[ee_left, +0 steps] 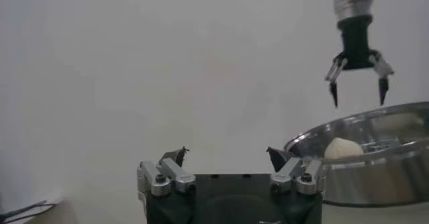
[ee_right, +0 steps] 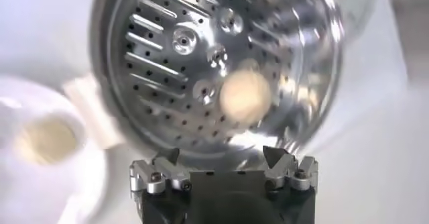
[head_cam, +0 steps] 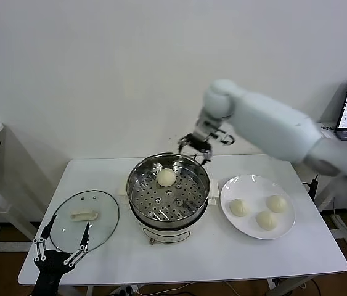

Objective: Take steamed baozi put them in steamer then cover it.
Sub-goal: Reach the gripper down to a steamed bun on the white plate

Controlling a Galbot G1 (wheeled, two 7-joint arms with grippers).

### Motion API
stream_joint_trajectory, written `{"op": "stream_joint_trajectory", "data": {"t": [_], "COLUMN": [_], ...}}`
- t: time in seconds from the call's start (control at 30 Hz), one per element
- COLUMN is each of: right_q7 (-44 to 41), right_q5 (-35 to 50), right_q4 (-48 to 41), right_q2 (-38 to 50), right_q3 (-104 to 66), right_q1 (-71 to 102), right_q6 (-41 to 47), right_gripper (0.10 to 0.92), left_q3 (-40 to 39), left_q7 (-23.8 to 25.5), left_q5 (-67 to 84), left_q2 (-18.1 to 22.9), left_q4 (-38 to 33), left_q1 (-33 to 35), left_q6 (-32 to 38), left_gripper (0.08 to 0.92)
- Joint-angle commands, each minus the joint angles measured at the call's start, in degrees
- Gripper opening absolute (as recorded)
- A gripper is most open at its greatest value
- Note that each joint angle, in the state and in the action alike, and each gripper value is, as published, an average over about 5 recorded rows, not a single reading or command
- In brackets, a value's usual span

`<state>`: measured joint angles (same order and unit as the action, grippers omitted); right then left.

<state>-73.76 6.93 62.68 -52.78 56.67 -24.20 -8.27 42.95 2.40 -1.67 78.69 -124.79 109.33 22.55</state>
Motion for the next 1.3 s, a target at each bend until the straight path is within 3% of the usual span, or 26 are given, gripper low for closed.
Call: {"op": "stream_joint_trajectory", "data": {"t": [0.03, 0.27, 1.07, 1.3], "right_q7": [1.43, 5.61, 10.59, 11.22], "right_q5": [11.37, 5.25, 0.39, 0.18], "right_q4": [0.22, -0.65, -9.11, -8.34], "right_q2": [12.63, 11.61, 2.89, 2.98], "right_q3": [3.8, 4.04, -1.0, -0.89], "right_q1": [2.89, 10.16, 20.88, 20.15], "right_q6": [12.6, 12.42, 11.54, 11.47], "right_gripper": [0.823, 0.823, 0.821, 0.688], "left_q3": [-0.29, -0.13, 1.4, 1.47], "left_q7": [0.06, 0.21, 0.17, 0.08], "left_q5": [-0.14, -0.48, -0.99, -0.95], "left_q2": [-0.21, -0.09, 0.42, 0.68], "left_q4": [-0.02, 0.07, 1.74, 1.95], "left_q1": [0.06, 0.61, 0.58, 0.53], "left_q6": [0.05, 0.04, 0.44, 0.64], "left_gripper": [0.823, 0.823, 0.823, 0.823]}}
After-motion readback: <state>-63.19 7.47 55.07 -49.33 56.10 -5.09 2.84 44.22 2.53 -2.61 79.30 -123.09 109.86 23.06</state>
